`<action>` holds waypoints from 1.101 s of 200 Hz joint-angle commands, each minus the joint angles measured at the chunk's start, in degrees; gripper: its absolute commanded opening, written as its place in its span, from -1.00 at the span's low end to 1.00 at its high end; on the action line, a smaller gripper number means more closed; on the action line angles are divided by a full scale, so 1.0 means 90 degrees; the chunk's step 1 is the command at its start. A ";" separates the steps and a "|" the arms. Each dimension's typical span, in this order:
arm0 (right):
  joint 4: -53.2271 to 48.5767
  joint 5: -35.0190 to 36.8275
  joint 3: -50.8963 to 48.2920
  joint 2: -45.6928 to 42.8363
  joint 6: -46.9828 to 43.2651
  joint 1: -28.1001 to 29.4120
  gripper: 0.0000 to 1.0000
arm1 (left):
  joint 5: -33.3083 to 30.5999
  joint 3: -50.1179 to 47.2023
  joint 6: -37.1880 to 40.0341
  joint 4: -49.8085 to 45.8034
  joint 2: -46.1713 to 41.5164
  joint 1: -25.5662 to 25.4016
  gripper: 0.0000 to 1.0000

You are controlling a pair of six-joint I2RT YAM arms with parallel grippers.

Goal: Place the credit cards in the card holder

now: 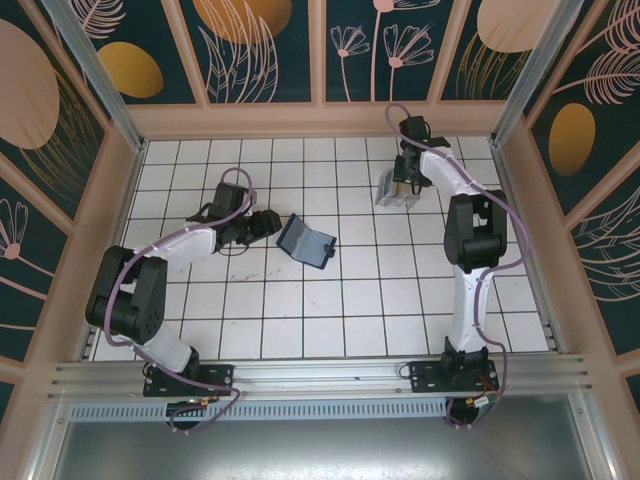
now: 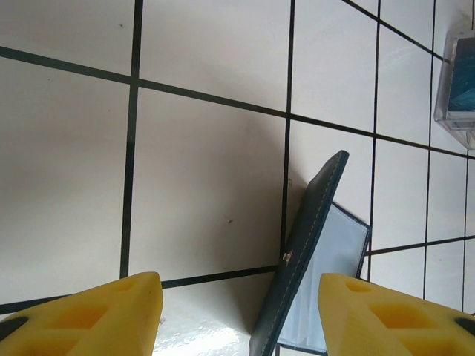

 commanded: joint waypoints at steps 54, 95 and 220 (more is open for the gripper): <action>-0.0150 -0.0249 0.0062 -0.0036 -0.0125 0.0029 0.05 | -0.0218 0.0298 0.0267 -0.0250 -0.0157 0.0056 0.17; -0.0115 -0.0632 0.0037 0.0171 -0.0041 0.0006 0.08 | -0.0203 0.0198 0.0367 0.0330 -0.0226 0.0042 0.12; -0.0396 0.0055 -0.0050 -0.0030 -0.0189 -0.0072 -0.03 | -0.1352 0.0624 0.1306 -0.0142 0.0415 -0.0631 0.12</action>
